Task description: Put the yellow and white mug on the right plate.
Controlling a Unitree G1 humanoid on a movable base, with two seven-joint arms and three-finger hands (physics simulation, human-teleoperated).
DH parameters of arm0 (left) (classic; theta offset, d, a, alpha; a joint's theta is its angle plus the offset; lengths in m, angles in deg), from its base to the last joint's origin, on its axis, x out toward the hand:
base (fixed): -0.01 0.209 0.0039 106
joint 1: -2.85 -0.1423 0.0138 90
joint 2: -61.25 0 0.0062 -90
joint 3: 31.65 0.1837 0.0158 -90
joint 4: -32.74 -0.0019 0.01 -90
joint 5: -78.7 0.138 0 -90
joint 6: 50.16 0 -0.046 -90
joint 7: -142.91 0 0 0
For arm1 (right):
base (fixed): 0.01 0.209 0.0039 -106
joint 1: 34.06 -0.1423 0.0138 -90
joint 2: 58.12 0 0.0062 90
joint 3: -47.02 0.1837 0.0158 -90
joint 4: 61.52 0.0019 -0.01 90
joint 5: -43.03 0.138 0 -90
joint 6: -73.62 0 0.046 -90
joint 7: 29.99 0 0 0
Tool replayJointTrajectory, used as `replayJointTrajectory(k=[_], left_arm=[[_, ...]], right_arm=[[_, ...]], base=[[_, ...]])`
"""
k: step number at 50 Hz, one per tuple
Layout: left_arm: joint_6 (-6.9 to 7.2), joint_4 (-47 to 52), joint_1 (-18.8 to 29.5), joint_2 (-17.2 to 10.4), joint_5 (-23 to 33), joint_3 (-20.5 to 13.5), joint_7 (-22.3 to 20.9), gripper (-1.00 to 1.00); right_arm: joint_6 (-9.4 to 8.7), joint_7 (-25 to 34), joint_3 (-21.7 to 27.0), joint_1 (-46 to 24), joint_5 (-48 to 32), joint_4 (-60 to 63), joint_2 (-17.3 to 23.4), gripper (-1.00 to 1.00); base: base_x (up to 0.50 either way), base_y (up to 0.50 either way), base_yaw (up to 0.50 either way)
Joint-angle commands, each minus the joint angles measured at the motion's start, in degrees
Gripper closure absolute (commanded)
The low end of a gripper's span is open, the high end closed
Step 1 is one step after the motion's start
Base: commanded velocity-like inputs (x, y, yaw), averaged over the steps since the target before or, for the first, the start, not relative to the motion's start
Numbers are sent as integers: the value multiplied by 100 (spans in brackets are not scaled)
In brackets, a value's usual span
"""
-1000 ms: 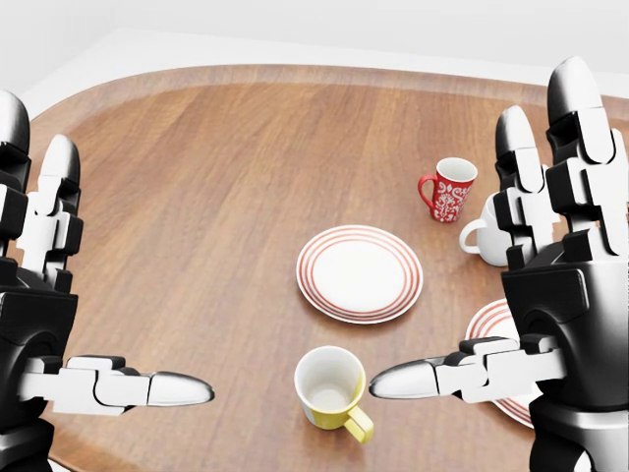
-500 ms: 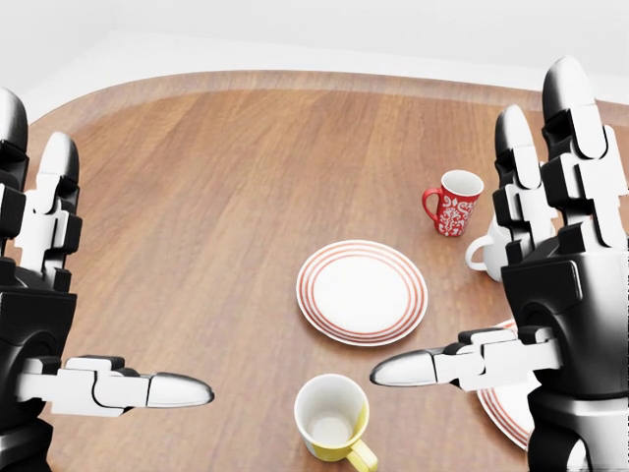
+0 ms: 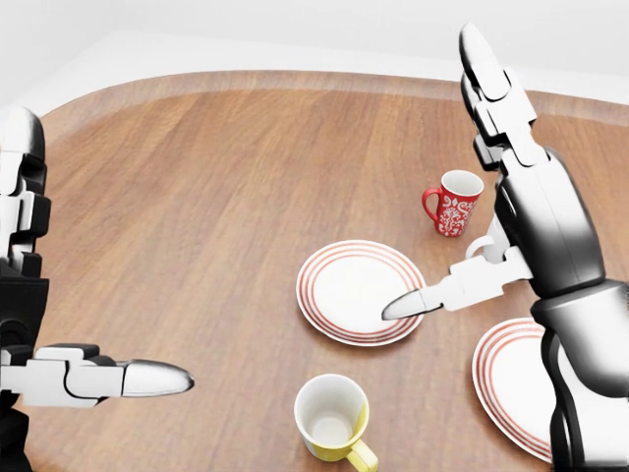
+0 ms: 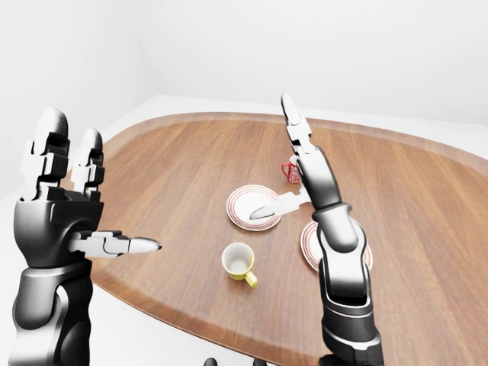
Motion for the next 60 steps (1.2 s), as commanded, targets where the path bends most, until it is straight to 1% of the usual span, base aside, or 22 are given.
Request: replayJointTrajectory(k=[1, 10, 16, 22, 28, 32, 41, 45, 55, 58, 60], left_arm=[[0, 55, 86, -48, -107, -109, 37, -100], [0, 25, 60, -45, -102, -93, 29, -100], [0, 77, 73, -47, -116, -107, 33, -100], [0, 101, 95, -60, -140, -149, 32, -100], [0, 100, 163, -90, -192, -233, 36, -100], [0, 107, 154, -94, -201, -230, 47, -100], [0, 73, 142, -90, -189, -205, 51, -100], [0, 113, 133, -88, -189, -196, 52, -100], [0, 178, 136, -91, -205, -218, 44, -100], [0, 199, 132, -91, -206, -217, 43, -100], [0, 202, 133, -90, -209, -216, 41, -100]], right_arm=[[0, 743, -24, -636, -1132, -811, 418, -100], [0, 1009, -107, -718, -2242, -1062, 336, -100], [0, 1004, -176, -906, -2797, -1391, 319, -100], [0, 1096, -261, -972, -3304, -1532, 253, -100], [0, 1182, -363, -1010, -3661, -1613, 127, -100], [0, 1218, -388, -977, -3861, -1535, 66, -100], [0, 1247, -432, -873, -4155, -1400, -40, -100], [0, 1175, -452, -895, -4178, -1520, -99, -100], [0, 1244, -635, -956, -3983, -1681, -392, -100], [0, 1090, -702, -964, -3908, -1944, -438, -100], [0, 1089, -730, -957, -3887, -1969, -464, -100]], base=[[0, 0, 0], [0, 0, 0], [0, 0, 0], [0, 0, 0], [0, 0, 0], [0, 0, 0], [0, 0, 0], [0, 0, 0], [0, 0, 0], [0, 0, 0], [0, 0, 0]])
